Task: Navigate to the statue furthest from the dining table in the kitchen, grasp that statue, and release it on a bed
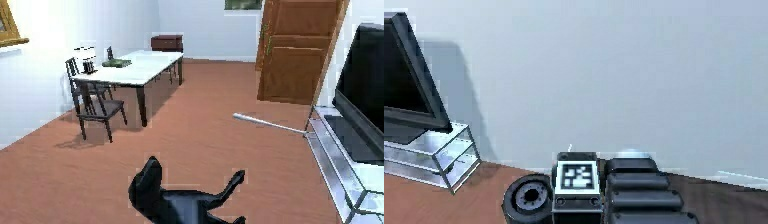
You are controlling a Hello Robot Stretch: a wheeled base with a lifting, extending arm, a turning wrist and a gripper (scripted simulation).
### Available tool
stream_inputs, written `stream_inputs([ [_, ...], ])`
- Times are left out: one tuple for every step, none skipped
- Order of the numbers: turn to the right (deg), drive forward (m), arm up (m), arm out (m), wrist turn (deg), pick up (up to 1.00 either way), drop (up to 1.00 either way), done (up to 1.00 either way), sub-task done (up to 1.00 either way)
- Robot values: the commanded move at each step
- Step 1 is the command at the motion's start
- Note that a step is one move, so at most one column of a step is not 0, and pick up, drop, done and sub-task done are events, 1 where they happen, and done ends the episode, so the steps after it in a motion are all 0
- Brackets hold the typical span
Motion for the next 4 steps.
stream_inputs([
  [45.0, 0.0, 0.0, 0.0, 0.0, 0.0, 0.0, 0.0, 0.0],
  [45.0, 0.0, 0.0, 0.0, 0.0, 0.0, 0.0, 0.0, 0.0],
  [6.0, 0.0, 0.0, 0.0, 0.0, 0.0, 0.0, 0.0, 0.0],
  [-45.0, 0.0, 0.0, 0.0, 0.0, 0.0, 0.0, 0.0, 0.0],
])
